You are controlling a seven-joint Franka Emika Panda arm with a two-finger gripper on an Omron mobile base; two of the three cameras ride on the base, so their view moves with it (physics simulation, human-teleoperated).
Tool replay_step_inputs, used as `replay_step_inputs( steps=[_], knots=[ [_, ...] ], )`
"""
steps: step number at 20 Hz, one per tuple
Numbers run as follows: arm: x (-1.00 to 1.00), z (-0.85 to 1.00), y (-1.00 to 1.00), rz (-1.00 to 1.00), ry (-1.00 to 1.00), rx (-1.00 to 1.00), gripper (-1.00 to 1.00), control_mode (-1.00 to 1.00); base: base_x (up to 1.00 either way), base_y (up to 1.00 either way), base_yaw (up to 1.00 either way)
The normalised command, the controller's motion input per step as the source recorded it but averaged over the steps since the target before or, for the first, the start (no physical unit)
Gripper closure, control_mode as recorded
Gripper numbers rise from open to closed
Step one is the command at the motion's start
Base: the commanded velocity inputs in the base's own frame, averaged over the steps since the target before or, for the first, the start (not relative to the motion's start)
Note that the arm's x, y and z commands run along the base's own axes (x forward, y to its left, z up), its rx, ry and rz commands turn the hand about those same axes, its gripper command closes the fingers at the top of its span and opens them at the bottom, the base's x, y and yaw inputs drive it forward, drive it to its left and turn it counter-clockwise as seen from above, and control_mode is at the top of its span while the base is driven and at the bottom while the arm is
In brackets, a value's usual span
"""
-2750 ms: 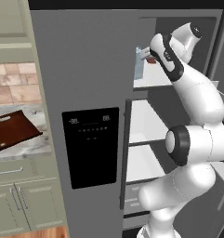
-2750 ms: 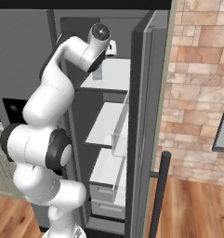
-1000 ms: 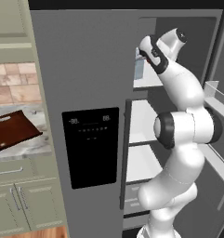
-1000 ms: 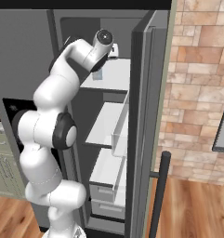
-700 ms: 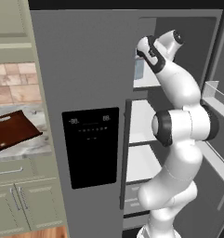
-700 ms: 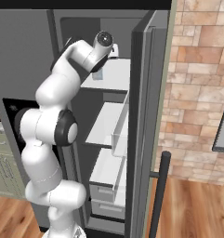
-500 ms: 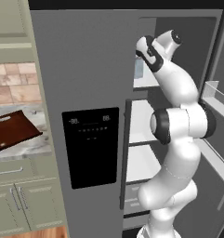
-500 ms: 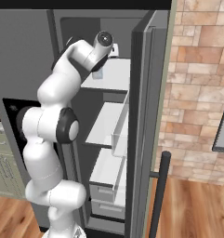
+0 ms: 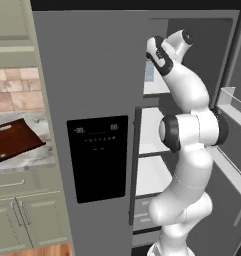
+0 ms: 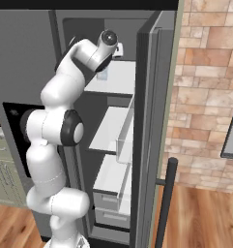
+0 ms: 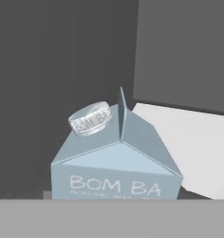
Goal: Take out the milk from the fridge and place it on the tray on the counter. Then take the sugar cube near the tray and place it in the tray.
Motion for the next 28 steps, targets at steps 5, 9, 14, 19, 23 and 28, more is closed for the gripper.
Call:
replay_step_inputs(
  steps=[5, 9, 14, 19, 23, 28],
  knots=[
    [-0.60, 0.06, -0.03, 0.00, -0.11, 0.00, 1.00, -1.00, 0.00, 0.00, 0.00],
    [-1.00, 0.06, -0.05, 0.00, -0.17, 0.00, 1.00, -1.00, 0.00, 0.00, 0.00],
    [-1.00, 0.05, 0.00, 0.00, -0.21, 0.00, 1.00, -1.00, 0.00, 0.00, 0.00],
    [-1.00, 0.13, 0.00, 0.00, -0.13, -0.01, 1.00, -1.00, 0.00, 0.00, 0.00],
    [-1.00, 0.30, 0.00, 0.00, -0.15, 0.00, 1.00, -1.00, 0.00, 0.00, 0.00],
    [-0.93, 0.37, 0.01, -0.02, 0.11, -0.01, 1.00, -1.00, 0.00, 0.00, 0.00]
  ],
)
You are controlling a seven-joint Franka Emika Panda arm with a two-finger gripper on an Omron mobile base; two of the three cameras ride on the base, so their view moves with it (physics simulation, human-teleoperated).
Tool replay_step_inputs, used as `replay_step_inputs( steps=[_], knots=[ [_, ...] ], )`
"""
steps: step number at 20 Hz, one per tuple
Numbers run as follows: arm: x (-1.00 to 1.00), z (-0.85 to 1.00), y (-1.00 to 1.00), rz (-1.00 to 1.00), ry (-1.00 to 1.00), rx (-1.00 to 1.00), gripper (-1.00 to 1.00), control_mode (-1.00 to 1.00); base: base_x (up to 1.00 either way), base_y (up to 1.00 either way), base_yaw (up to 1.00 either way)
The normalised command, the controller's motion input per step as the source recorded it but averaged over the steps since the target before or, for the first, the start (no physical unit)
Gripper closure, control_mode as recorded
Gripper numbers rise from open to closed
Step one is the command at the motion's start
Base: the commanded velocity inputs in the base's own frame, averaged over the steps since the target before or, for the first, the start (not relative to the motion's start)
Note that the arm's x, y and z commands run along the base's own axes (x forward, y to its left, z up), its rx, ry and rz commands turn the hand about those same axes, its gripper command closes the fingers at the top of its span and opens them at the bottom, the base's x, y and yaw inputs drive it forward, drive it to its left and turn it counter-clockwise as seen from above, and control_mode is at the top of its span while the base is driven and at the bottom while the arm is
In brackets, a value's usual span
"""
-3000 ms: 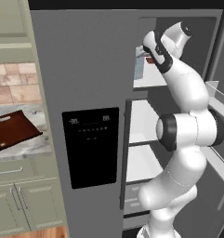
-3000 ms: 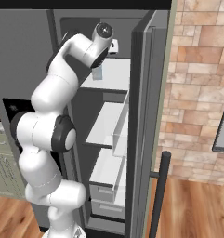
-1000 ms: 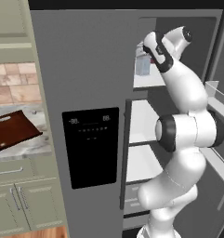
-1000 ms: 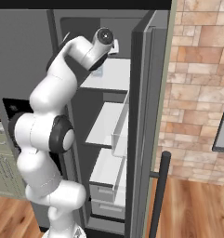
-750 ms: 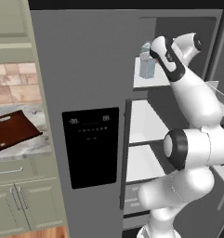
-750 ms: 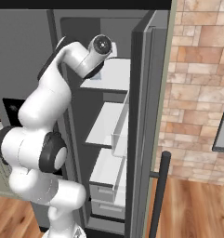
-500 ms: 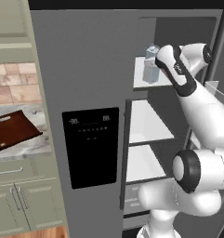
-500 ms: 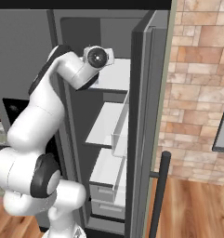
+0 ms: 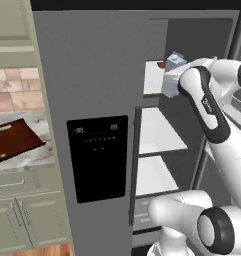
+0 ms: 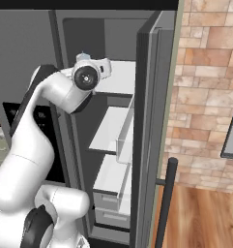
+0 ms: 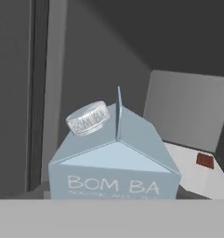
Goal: Take out the milk from the fridge and place it on the tray on the counter. Then take the sugar cube near the tray and place it in the tray.
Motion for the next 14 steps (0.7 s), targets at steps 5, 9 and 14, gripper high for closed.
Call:
replay_step_inputs(
  steps=[5, 9, 14],
  knots=[
    [-0.97, 0.34, 0.04, -0.14, 0.15, 0.00, 1.00, -1.00, 0.00, 0.00, 0.00],
    [-0.94, 0.09, 0.00, -0.24, 0.10, 0.00, 1.00, -1.00, 0.00, 0.00, 0.00],
    [-0.86, -0.11, 0.02, -0.26, 0.00, 0.01, 1.00, -1.00, 0.00, 0.00, 0.00]
  ],
)
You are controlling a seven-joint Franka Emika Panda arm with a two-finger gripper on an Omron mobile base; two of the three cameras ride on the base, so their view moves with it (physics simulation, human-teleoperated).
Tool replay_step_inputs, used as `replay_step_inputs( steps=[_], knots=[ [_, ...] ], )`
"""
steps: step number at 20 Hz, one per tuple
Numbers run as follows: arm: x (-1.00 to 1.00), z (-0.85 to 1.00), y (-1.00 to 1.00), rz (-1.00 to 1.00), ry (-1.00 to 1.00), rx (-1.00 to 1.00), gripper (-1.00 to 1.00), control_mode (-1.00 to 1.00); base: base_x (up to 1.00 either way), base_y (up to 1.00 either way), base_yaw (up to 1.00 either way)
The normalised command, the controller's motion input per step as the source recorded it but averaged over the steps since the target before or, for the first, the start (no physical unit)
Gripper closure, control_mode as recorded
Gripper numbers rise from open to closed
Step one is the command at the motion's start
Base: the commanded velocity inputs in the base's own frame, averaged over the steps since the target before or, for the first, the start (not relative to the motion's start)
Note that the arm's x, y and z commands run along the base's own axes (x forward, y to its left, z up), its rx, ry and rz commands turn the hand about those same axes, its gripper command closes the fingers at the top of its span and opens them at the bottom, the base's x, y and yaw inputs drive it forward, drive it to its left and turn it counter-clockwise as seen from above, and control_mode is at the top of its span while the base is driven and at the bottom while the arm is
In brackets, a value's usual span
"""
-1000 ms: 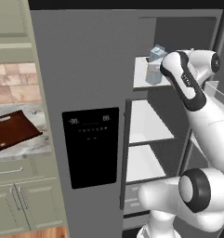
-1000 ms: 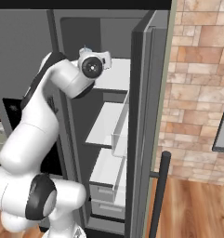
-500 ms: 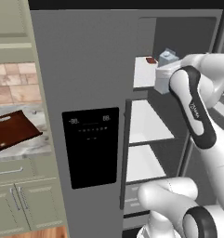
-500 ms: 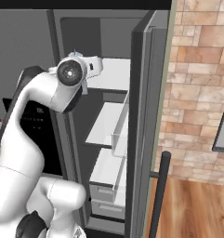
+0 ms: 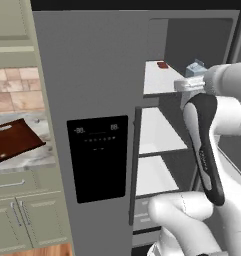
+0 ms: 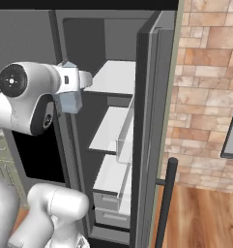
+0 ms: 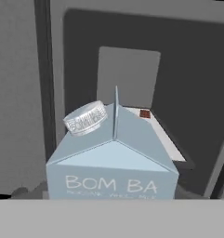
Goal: Take out the milk from the fridge and place it on the tray on the counter. Then take the sugar cube near the tray and place it in the tray.
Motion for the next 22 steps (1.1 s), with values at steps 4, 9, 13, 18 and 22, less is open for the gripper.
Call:
replay_step_inputs(
  steps=[4, 9, 13, 18, 22],
  knots=[
    [-0.57, -0.26, 0.01, -0.09, 0.00, 0.02, 1.00, -1.00, 0.00, 0.00, 0.00],
    [-0.51, -0.09, 0.00, 0.00, 0.00, 0.00, 1.00, -1.00, 0.00, 0.00, 0.00],
    [-0.83, 0.00, 0.00, 0.00, 0.00, 0.00, 1.00, -1.00, 0.00, 0.00, 0.00],
    [-0.40, 0.04, 0.01, 0.01, -0.01, 0.00, 1.00, 1.00, -0.60, 0.14, 0.01],
    [0.00, 0.00, 0.00, 0.00, 0.00, 0.00, 1.00, 1.00, -0.86, 0.57, 0.05]
  ],
)
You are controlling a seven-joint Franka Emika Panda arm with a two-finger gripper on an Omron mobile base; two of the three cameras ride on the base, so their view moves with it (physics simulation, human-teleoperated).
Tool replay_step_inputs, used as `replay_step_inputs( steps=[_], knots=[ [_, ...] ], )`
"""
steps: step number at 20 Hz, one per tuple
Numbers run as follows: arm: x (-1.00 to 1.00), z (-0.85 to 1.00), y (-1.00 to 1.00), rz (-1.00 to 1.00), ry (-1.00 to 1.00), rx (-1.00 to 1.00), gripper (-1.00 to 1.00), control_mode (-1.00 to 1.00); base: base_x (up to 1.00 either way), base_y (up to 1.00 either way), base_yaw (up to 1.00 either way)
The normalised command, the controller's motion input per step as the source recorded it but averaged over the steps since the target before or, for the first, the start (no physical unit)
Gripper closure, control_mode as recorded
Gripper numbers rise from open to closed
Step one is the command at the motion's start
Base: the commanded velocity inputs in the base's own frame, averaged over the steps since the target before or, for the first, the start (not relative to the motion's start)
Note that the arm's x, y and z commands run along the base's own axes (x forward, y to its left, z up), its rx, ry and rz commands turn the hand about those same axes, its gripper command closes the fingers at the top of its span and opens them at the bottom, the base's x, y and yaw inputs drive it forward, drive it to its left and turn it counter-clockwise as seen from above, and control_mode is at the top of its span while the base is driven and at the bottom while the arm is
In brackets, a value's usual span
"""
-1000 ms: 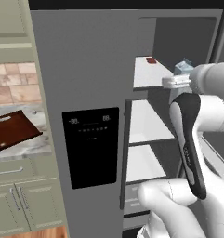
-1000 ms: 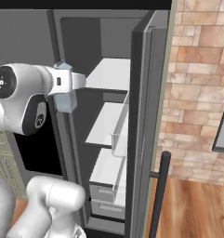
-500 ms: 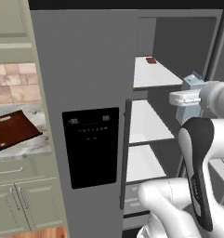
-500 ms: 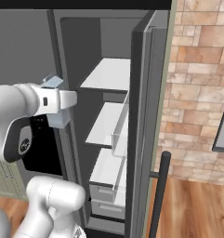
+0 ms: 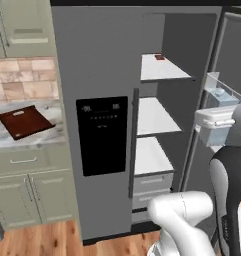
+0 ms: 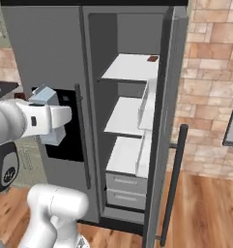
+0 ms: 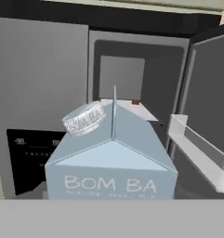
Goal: Take out the milk from the fridge and place it on the tray on the counter. Then take the sugar cube near the tray and place it in the tray.
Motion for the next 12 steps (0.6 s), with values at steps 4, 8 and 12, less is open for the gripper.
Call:
replay_step_inputs(
  steps=[4, 8, 12],
  knots=[
    [0.00, 0.00, 0.00, 0.00, 0.00, 0.00, 1.00, 1.00, -0.41, 1.00, 0.09],
    [0.00, 0.00, 0.00, 0.00, 0.00, 0.00, 1.00, 1.00, -0.02, 1.00, 0.00],
    [0.00, 0.00, 0.00, 0.00, 0.00, 0.00, 1.00, 1.00, 0.17, 1.00, -0.01]
  ],
)
